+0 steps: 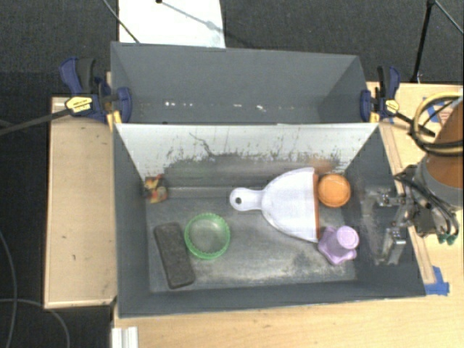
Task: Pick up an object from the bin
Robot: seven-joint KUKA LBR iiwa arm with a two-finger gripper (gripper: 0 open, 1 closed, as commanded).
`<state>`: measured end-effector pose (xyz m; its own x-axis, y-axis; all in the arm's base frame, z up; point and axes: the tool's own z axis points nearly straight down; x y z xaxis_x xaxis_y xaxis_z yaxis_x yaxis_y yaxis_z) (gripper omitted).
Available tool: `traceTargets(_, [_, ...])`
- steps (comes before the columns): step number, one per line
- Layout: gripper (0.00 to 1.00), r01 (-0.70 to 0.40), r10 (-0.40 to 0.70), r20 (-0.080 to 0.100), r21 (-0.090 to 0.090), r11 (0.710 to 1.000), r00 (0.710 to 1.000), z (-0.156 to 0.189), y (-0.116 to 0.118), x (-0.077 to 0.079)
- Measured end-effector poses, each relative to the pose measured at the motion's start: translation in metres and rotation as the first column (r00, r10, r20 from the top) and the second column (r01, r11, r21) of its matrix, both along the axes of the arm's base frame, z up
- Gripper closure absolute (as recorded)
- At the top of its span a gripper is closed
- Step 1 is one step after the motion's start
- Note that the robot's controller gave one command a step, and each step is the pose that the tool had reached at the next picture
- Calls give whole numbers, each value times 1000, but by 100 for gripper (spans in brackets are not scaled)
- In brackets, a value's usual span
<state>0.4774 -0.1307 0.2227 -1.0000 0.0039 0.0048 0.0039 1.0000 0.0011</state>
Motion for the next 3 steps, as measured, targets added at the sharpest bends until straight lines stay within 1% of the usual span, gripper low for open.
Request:
traceTargets(1, [0, -6, 6, 8, -2, 1000, 1000, 4, 1, 2])
traceTargets(2, [0, 92, -92, 12, -1, 996, 996, -67, 56, 14])
traceTargets(3, [0, 103, -103, 9, 0, 995, 995, -61, 95, 38])
